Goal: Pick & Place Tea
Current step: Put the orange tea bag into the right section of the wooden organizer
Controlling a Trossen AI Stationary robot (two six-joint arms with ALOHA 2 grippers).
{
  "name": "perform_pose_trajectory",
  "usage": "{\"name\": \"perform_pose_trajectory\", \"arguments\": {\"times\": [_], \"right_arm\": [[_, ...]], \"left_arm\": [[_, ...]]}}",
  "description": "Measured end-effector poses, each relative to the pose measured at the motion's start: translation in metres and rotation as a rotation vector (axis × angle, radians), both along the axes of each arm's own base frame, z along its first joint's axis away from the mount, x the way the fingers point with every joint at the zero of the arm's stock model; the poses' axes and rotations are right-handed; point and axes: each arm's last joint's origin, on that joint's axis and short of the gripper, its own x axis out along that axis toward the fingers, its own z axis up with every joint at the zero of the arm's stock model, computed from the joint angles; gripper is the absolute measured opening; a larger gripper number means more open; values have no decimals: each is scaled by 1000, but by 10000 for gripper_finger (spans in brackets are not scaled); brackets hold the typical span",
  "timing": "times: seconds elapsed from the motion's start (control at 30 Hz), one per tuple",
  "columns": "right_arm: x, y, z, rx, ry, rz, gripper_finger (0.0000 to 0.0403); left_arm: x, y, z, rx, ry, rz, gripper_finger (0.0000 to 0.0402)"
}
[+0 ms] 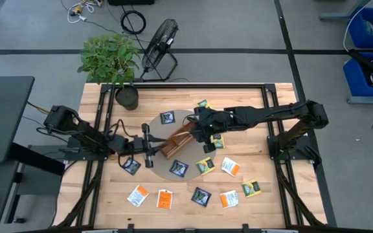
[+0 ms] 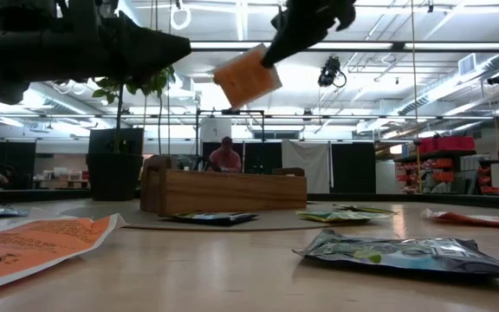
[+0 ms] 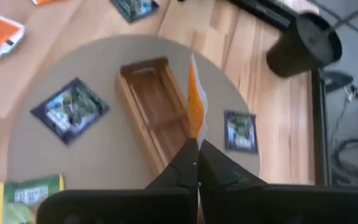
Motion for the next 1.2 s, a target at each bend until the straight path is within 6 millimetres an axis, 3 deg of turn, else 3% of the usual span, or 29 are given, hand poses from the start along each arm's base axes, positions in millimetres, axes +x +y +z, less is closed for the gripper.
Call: {"name": "perform_pose_trajectory", "arguments": {"times": [0.17,0.37,0.87,1.2], "right_arm": [[-9,-7,0,-44,85,-46,1],[-9,-26,-17,-104,219,-123,0],[44,-42,-26,-243,538,-97,0],[67,-48,-47,-267,733,-49,0]], "left_arm": [[-10,4,-10,-71,44,33,133],[-22,7,-20,-133,70,20,159],[-23,7,-21,-155,79,22,163],[-23,7,-23,-151,98,24,163]]}}
